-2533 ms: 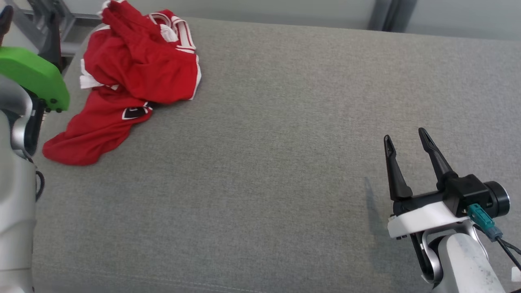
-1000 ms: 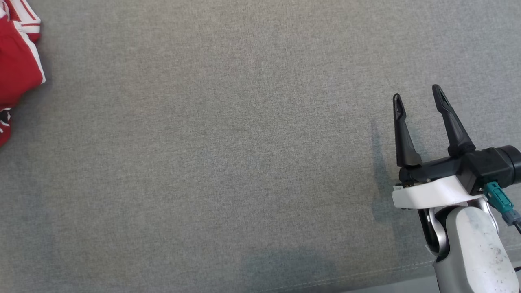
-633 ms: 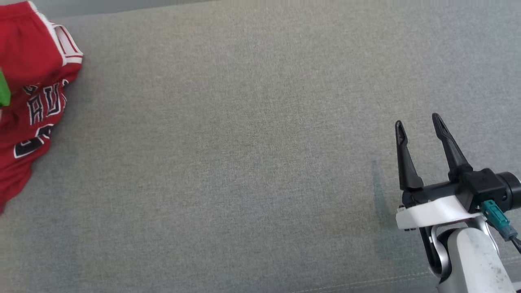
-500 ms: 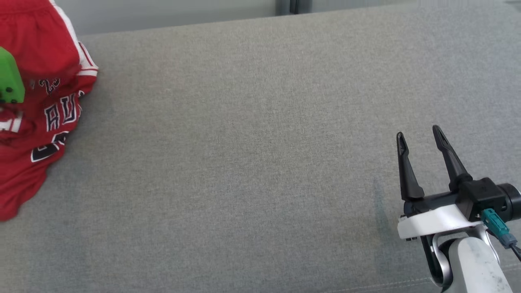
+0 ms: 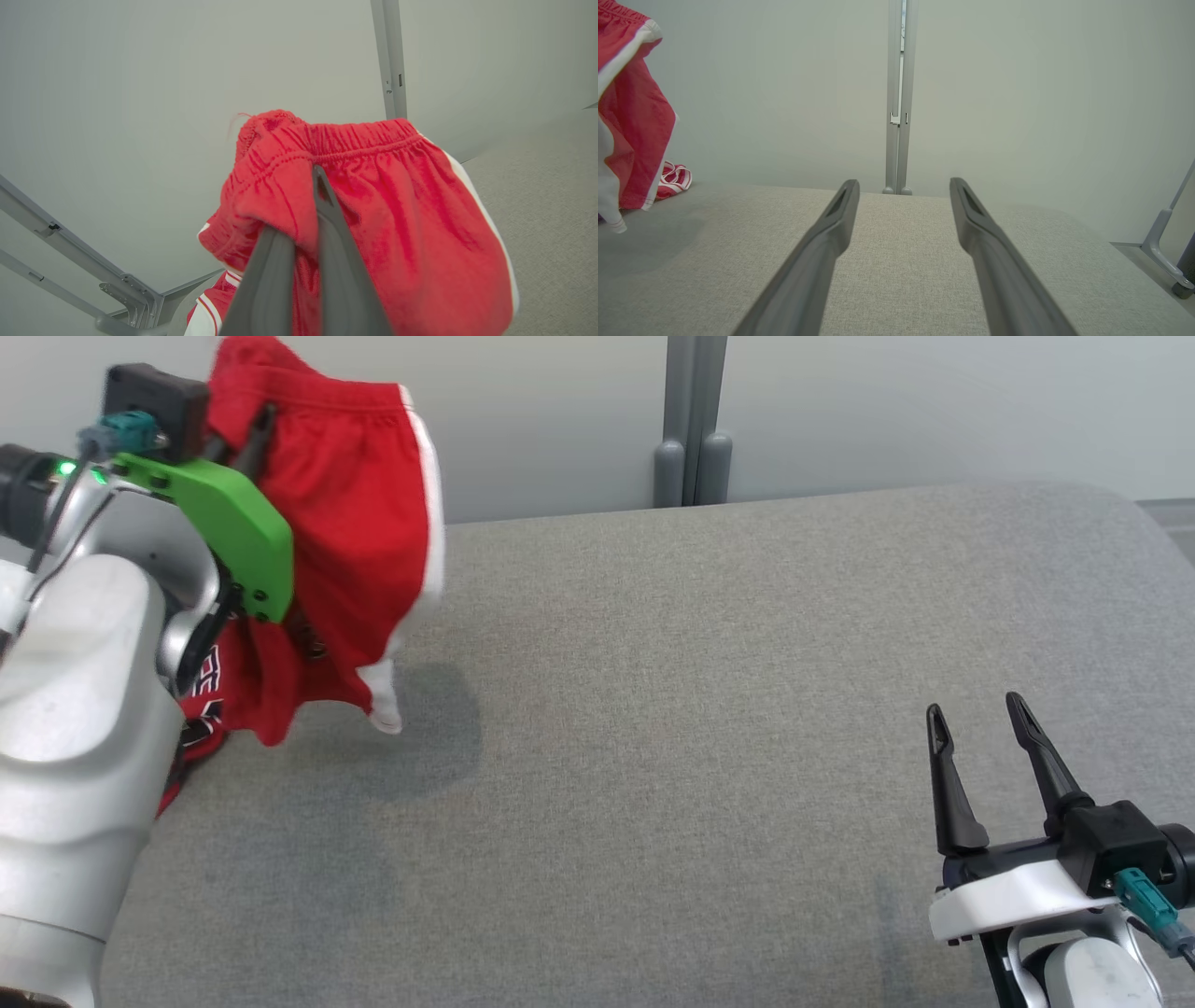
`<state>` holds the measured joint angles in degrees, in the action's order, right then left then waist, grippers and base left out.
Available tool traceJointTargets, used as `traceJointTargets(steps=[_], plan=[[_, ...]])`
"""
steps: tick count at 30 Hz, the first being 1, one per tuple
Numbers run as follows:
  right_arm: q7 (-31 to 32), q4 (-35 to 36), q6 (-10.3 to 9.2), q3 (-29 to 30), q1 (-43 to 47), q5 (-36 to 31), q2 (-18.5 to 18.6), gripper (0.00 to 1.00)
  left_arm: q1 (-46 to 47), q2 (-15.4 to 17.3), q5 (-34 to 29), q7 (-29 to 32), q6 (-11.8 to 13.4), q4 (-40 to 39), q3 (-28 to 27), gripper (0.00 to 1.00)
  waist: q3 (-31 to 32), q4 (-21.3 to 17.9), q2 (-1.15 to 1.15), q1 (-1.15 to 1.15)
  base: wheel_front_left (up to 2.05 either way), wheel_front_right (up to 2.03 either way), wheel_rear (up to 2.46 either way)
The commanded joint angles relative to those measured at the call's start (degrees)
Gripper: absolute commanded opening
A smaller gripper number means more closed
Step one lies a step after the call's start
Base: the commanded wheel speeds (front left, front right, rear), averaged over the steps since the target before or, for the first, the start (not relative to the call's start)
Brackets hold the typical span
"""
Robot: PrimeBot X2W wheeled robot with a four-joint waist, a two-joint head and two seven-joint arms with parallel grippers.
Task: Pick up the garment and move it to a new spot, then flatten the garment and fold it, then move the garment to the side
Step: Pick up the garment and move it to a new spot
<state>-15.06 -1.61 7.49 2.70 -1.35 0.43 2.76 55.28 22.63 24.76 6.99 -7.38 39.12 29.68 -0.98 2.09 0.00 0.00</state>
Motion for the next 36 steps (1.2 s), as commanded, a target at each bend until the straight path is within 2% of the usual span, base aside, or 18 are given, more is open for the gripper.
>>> traceJointTargets(steps=[1,10,18,24,25,29,36], plan=[[-0.2,0.3,0.01,0.3,1.0,0.5,0.2,1.0,-1.5,0.1,1.8,0.3,-0.1,-3.0,1.9,0.0,1.6,0.0,0.0,0.0,0.0,0.0,0.0],[-0.2,0.5,0.01,0.5,1.5,0.5,0.2,1.0,-6.8,0.5,7.5,2.9,-0.1,-17.6,11.4,0.0,1.9,-1.5,0.0,0.0,0.0,0.0,0.0],[-0.2,0.4,0.01,-0.3,0.7,0.6,0.2,1.0,-9.3,-3.2,8.9,2.5,-0.1,-20.0,16.9,0.0,0.7,-3.9,0.0,0.0,0.0,0.0,0.0],[-0.2,0.3,0.01,-1.5,-0.8,0.8,0.2,1.0,-8.1,-7.9,5.1,-2.6,-0.1,-14.1,23.2,0.0,-2.5,-6.6,0.0,0.0,0.0,0.0,0.0],[-0.2,0.2,0.01,-2.2,-1.7,1.1,0.2,1.0,-7.1,-9.2,3.7,-5.1,-0.1,-10.8,25.8,0.0,-4.0,-7.7,0.0,0.0,0.0,0.0,0.0],[-0.2,0.0,0.01,-2.9,-3.1,1.3,0.2,1.0,-4.9,-11.5,2.2,-10.8,-0.1,-3.9,30.4,0.0,-6.8,-9.6,0.0,0.0,0.0,0.0,0.0],[-0.2,-0.4,0.01,-4.4,-5.1,1.6,0.2,1.0,-1.2,-15.5,1.8,-18.4,-0.1,10.3,32.9,0.0,-10.4,-12.4,0.0,0.0,0.0,0.0,0.0]])
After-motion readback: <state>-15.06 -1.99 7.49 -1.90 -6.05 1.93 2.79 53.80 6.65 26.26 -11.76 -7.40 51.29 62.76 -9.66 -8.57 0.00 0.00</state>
